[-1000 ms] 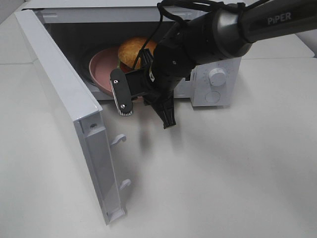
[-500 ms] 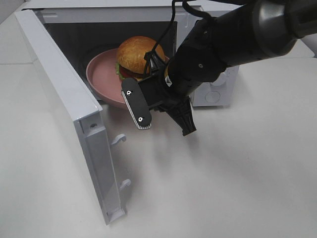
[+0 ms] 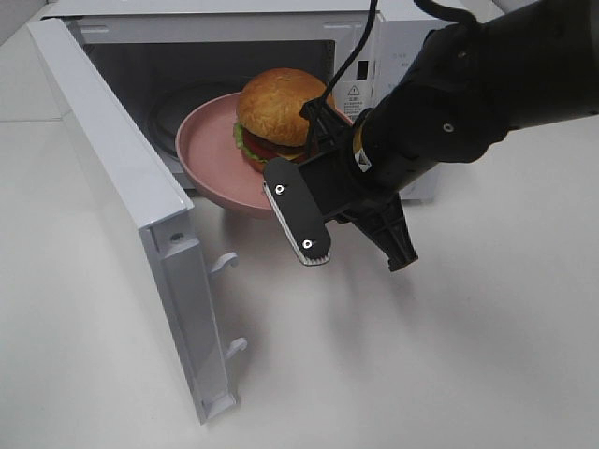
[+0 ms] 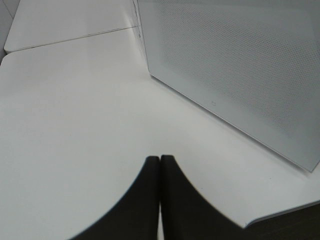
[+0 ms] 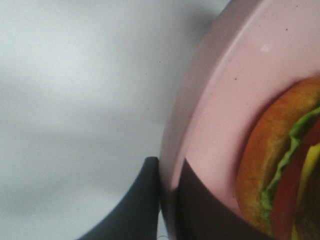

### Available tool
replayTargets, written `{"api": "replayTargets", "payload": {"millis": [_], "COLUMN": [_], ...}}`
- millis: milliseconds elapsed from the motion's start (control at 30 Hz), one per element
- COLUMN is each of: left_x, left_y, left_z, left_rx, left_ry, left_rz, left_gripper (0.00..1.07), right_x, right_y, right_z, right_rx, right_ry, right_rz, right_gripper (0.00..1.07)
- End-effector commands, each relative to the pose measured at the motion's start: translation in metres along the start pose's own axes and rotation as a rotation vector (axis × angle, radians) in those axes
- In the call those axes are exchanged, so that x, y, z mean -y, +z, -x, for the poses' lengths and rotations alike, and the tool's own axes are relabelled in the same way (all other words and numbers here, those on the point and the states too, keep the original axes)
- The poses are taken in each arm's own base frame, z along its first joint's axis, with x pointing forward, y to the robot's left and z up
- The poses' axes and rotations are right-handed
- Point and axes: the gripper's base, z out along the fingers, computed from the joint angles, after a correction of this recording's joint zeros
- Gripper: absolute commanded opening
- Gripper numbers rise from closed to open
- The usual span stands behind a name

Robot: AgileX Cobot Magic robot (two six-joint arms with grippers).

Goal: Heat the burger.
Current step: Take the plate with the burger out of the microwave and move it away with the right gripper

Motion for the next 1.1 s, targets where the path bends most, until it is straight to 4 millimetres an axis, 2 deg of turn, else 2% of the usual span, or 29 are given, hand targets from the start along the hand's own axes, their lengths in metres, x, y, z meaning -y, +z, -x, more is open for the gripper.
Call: {"api": "replayTargets", "payload": {"millis": [33,267,533,633,700,767,867,933,1033,1100], "left_x": [0.001,0.001,0.001,0.001,0.001,0.001,0.001,0.001,0.001,0.001], "left_y": [-0.002,-0.002,-0.002,-0.002,-0.002,-0.002,-0.002,-0.002,-0.002,-0.002], "left_z": [-0.001,-0.001,-0.001,-0.001,-0.001,-0.001,-0.001,-0.001,-0.001,-0.001], "left_rx": [0.032,0.032,0.032,0.032,0.032,0.032,0.032,0.032,0.032,0.032], "left_ry": [-0.012,-0.012,-0.012,-0.012,-0.012,-0.012,-0.012,-0.012,-0.012,-0.012], "left_rz": [0.0,0.0,0.0,0.0,0.0,0.0,0.0,0.0,0.0,0.0], "left_gripper": [0.0,0.0,0.0,0.0,0.0,0.0,0.0,0.0,0.0,0.0], "right_x": [-0.001,-0.015,-0.044,-0.061,-0.064,-0.081,-0.085,-0.101,-0.104,-0.119], "right_y": [-0.018,-0.028,-0.039,-0.047,-0.049,-0.057,-0.059,-0.067,-0.069,-0.074], "right_z": [-0.009,-0.011,-0.015,-0.017,-0.018,-0.02,-0.021,-0.024,-0.024,-0.027], "right_rx": [-0.008,-0.012,-0.014,-0.016,-0.017,-0.023,-0.026,-0.032,-0.033,-0.055], "right_ry": [0.025,0.025,0.023,0.027,0.027,0.027,0.028,0.068,0.082,0.137], "right_rz": [-0.041,-0.026,0.01,0.029,0.031,0.048,0.054,0.064,0.063,0.083], "right_gripper": [0.0,0.0,0.0,0.0,0.0,0.0,0.0,0.0,0.0,0.0]}}
